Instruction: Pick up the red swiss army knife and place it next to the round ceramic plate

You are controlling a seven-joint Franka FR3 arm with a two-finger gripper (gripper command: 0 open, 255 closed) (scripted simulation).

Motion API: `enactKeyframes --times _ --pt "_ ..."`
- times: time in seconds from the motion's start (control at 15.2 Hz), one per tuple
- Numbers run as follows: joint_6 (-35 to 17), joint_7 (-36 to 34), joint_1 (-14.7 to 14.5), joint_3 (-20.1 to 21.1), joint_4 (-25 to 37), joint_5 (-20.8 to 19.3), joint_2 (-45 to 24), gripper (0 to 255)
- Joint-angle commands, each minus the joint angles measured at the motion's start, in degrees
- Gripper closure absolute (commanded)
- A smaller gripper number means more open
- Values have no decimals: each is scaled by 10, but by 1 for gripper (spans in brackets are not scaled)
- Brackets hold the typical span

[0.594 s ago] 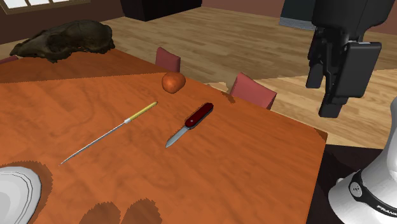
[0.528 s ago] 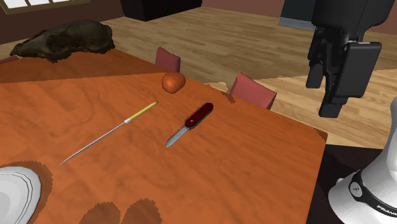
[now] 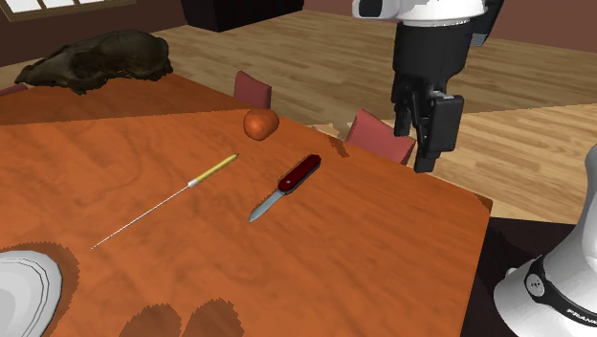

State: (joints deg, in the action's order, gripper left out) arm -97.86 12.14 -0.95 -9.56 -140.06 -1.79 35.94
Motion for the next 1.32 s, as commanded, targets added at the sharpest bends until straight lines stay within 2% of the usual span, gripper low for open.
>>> enactKeyframes --times 0.0,0.26,0.53,0.86,1.12,1.25 --pt "-34 55 -7 -19 -1 -16 -29 0" --pt "-99 161 -22 -55 17 -36 -104 0" --pt "-161 265 -39 -85 49 -40 -188 0" --pt "-227 397 -56 -109 106 -22 -300 0" --pt "-269 500 -61 -111 162 5 -389 0" --pt "-283 520 -60 -109 170 13 -410 0"
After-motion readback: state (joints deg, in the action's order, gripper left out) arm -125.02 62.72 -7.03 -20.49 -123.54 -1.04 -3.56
